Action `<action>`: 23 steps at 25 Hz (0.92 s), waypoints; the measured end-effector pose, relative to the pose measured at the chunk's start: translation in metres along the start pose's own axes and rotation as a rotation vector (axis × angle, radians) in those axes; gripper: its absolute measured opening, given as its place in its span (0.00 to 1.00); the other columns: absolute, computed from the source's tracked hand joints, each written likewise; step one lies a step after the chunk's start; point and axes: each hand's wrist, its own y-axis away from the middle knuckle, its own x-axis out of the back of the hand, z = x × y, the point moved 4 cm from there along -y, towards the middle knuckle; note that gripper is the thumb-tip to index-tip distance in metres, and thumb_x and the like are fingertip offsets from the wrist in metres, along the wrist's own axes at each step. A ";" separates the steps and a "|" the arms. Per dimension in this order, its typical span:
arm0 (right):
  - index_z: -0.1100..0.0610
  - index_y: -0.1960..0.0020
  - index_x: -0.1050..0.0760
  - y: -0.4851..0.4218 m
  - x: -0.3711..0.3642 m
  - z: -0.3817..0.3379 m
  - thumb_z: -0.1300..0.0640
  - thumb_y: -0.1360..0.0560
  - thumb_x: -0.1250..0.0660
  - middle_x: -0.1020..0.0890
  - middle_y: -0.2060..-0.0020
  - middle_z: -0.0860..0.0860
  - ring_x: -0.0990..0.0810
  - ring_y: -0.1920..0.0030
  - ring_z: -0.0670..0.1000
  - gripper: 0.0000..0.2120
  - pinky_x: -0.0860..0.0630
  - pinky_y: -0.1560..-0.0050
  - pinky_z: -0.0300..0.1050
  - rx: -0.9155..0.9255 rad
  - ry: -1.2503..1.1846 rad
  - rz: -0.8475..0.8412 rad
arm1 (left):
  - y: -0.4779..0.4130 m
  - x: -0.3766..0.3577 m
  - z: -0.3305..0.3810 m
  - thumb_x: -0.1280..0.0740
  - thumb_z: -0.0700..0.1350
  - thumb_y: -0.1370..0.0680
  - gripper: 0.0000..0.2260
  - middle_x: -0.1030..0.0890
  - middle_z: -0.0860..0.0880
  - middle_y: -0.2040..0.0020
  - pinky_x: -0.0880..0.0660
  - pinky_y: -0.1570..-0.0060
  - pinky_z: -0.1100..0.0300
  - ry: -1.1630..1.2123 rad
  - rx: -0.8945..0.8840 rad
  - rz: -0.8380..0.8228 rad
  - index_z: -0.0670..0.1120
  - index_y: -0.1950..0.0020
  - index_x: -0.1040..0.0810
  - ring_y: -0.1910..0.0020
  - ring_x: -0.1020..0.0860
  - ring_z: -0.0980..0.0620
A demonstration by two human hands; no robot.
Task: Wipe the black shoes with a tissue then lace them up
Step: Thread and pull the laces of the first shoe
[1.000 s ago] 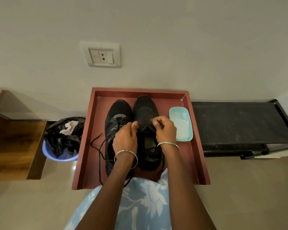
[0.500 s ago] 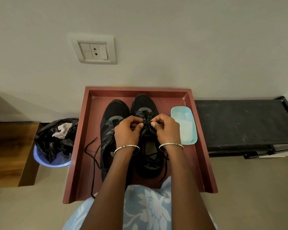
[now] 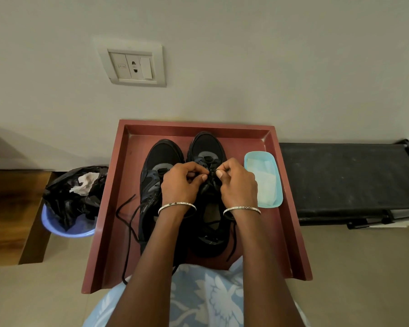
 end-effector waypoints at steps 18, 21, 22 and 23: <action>0.48 0.55 0.16 0.001 0.008 0.008 0.58 0.27 0.24 0.14 0.59 0.43 0.16 0.55 0.44 0.04 0.19 0.48 0.46 0.070 -0.131 -0.156 | 0.003 0.002 0.005 0.35 0.38 0.19 0.06 0.22 0.50 0.49 0.25 0.43 0.54 0.154 0.016 -0.118 0.49 0.50 0.22 0.47 0.23 0.52; 0.48 0.55 0.22 0.002 0.008 0.001 0.59 0.22 0.30 0.18 0.57 0.46 0.19 0.56 0.48 0.06 0.23 0.53 0.46 0.119 0.030 -0.170 | 0.005 0.005 -0.002 0.34 0.36 0.21 0.13 0.23 0.50 0.43 0.26 0.39 0.57 0.272 0.070 -0.240 0.48 0.38 0.25 0.43 0.24 0.54; 0.49 0.53 0.24 0.003 0.008 -0.002 0.59 0.20 0.33 0.19 0.56 0.47 0.21 0.56 0.49 0.06 0.24 0.55 0.48 0.145 0.071 -0.173 | 0.006 0.005 -0.003 0.31 0.37 0.22 0.18 0.25 0.50 0.41 0.28 0.38 0.59 0.290 0.084 -0.306 0.48 0.34 0.28 0.40 0.26 0.55; 0.50 0.51 0.27 0.004 0.009 -0.004 0.59 0.19 0.37 0.20 0.57 0.47 0.22 0.57 0.50 0.05 0.25 0.56 0.49 0.167 0.081 -0.178 | 0.007 0.004 -0.005 0.28 0.37 0.24 0.25 0.27 0.50 0.38 0.30 0.37 0.60 0.285 0.089 -0.366 0.49 0.30 0.31 0.37 0.28 0.55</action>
